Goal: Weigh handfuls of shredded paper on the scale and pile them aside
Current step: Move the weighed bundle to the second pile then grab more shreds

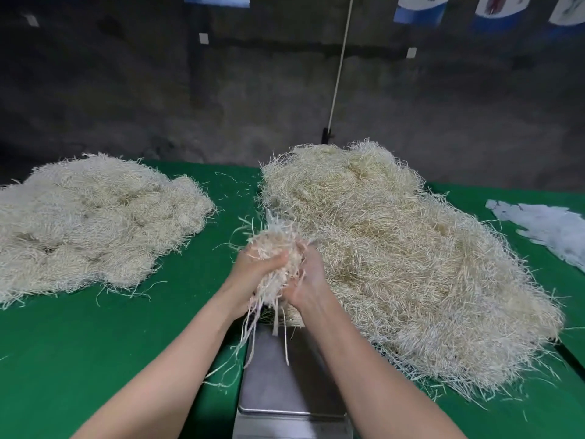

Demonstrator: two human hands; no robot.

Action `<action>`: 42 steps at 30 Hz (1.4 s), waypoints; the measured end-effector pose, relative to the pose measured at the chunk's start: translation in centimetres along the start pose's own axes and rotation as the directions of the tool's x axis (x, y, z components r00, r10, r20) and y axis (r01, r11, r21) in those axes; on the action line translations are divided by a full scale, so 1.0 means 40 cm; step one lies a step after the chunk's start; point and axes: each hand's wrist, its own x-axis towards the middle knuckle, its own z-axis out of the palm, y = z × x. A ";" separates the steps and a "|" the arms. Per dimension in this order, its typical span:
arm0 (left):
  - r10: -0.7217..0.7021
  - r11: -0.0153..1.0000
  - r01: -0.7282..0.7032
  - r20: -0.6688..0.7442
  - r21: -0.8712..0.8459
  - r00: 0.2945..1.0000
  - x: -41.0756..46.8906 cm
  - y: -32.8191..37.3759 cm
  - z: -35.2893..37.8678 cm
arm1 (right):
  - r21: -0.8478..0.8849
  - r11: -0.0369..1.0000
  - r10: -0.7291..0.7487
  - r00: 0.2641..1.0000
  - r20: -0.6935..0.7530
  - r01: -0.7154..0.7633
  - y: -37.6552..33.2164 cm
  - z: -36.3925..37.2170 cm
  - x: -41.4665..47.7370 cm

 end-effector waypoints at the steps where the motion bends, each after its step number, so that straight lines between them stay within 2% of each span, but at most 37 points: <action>1: -0.046 0.999 0.047 0.091 -0.006 0.995 -0.007 -0.020 0.006 | -0.099 0.994 -0.052 0.998 0.031 0.055 0.004 -0.025 -0.003; 2: -0.080 0.996 0.084 0.133 -0.027 0.988 -0.013 -0.045 0.017 | -0.187 0.978 -0.088 0.994 0.057 0.098 0.010 -0.050 -0.013; 4: -0.092 0.993 0.095 0.040 -0.075 0.995 -0.018 -0.099 0.043 | -0.402 0.901 -0.153 0.986 0.059 0.164 0.018 -0.096 -0.032; 5: -0.086 0.993 0.082 -0.052 -0.079 0.995 -0.022 -0.124 0.053 | -0.594 0.784 -0.183 0.981 0.057 0.181 0.015 -0.119 -0.029; 6: -0.078 0.995 0.070 -0.126 -0.072 0.989 -0.025 -0.148 0.059 | -0.778 0.599 -0.203 0.976 0.079 0.188 0.006 -0.147 -0.032; 8: -0.055 0.998 0.054 -0.192 -0.012 0.980 -0.033 -0.204 0.059 | -0.958 0.222 -0.123 0.980 0.158 0.182 -0.021 -0.214 -0.039; 9: -0.040 0.998 0.050 -0.193 0.046 0.980 -0.038 -0.234 0.055 | -0.985 0.090 -0.059 0.988 0.145 0.150 -0.043 -0.254 -0.054; 10: -0.026 0.992 0.048 -0.181 0.116 0.983 -0.042 -0.260 0.054 | -0.994 0.005 0.013 0.993 0.113 0.113 -0.067 -0.296 -0.071; 11: -0.006 0.981 0.037 -0.163 0.192 0.987 -0.046 -0.282 0.054 | -0.995 -0.026 0.086 0.992 0.091 0.093 -0.086 -0.333 -0.088; 13: 0.077 0.948 -0.051 -0.072 0.314 0.994 -0.054 -0.307 0.070 | -0.990 0.074 0.147 0.981 0.127 0.117 -0.101 -0.360 -0.115; 15: 0.141 0.906 -0.161 0.080 0.391 0.987 -0.062 -0.317 0.096 | -0.966 0.205 0.070 0.982 0.173 0.155 -0.079 -0.347 -0.122; 16: 0.137 0.877 -0.190 0.149 0.442 0.979 -0.066 -0.316 0.106 | -0.963 0.198 0.002 0.983 0.184 0.180 -0.056 -0.346 -0.118; 18: 0.085 0.801 -0.193 0.210 0.567 0.974 -0.067 -0.308 0.103 | -0.971 0.112 -0.135 0.971 0.196 0.211 -0.017 -0.352 -0.109; 21: 0.037 0.677 -0.104 0.106 0.729 0.994 -0.067 -0.283 0.045 | -0.980 0.113 -0.207 0.969 0.139 0.165 0.001 -0.391 -0.113; 24: 0.076 0.623 -0.056 0.011 0.780 0.997 -0.083 -0.278 -0.022 | -0.989 0.031 -0.240 0.961 0.135 0.146 0.025 -0.425 -0.124; 27: 0.134 0.717 -0.052 -0.064 0.695 0.989 -0.104 -0.288 -0.035 | -0.986 0.035 -0.266 0.952 0.151 0.166 0.065 -0.423 -0.121; 28: 0.138 0.738 -0.046 -0.084 0.673 0.987 -0.110 -0.289 -0.030 | -0.988 -0.008 -0.271 0.951 0.150 0.154 0.075 -0.421 -0.118; 31: 0.104 0.728 -0.021 -0.080 0.686 0.991 -0.120 -0.286 -0.018 | -0.962 -0.230 -0.323 0.921 0.219 0.148 0.086 -0.416 -0.112; 33: 0.044 0.747 0.020 -0.079 0.665 0.996 -0.124 -0.278 -0.025 | -0.948 -0.292 -0.313 0.925 0.216 0.122 0.075 -0.418 -0.108; 34: 0.016 0.778 0.041 -0.086 0.627 0.996 -0.126 -0.272 -0.032 | -0.954 -0.284 -0.289 0.940 0.181 0.096 0.066 -0.418 -0.108; 36: 0.005 0.834 0.048 -0.094 0.550 0.996 -0.131 -0.261 -0.044 | -0.976 -0.202 -0.262 0.955 0.139 0.086 0.048 -0.414 -0.115; 42: 0.161 0.897 -0.060 -0.196 0.439 0.967 -0.155 -0.212 -0.032 | -0.988 -0.075 -0.170 0.975 0.143 0.132 -0.021 -0.366 -0.162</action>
